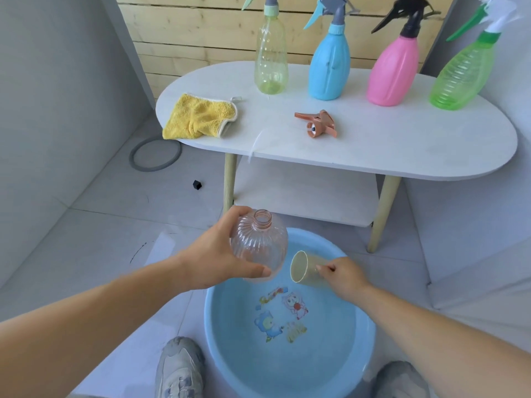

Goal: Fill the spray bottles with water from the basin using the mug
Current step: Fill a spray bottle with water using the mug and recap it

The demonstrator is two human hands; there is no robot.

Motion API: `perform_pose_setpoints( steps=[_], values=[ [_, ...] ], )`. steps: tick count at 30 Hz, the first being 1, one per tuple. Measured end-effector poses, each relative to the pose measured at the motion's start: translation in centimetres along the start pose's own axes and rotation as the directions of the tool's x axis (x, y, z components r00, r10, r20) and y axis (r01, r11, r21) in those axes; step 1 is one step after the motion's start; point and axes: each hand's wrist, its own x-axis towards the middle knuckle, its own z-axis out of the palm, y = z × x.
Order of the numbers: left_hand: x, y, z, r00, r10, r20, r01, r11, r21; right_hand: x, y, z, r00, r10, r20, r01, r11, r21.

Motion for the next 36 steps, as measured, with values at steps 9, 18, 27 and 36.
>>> perform_pose_setpoints(
  steps=[9, 18, 27, 36],
  values=[
    [1.1, -0.6, 0.3, 1.000, -0.017, 0.026, 0.018, 1.000, -0.021, 0.7, 0.9, 1.8, 1.000, -0.013, 0.007, 0.014, 0.995, -0.097],
    [0.9, -0.7, 0.7, 0.999, -0.003, 0.050, 0.005, 1.000, -0.028, 0.3, 0.5, 1.8, 0.999, -0.048, -0.001, 0.048, 0.997, -0.055],
    [0.8, 0.7, -0.3, 1.000, 0.012, 0.029, -0.012, 1.000, -0.009, -1.2, -1.4, -1.8, 0.999, -0.051, -0.009, 0.051, 0.945, 0.324],
    [-0.4, 2.5, -2.0, 0.998, 0.049, -0.029, -0.050, 0.998, -0.031, -7.7, -5.8, -11.5, 0.973, -0.147, -0.176, 0.202, 0.913, 0.355]
  ],
)
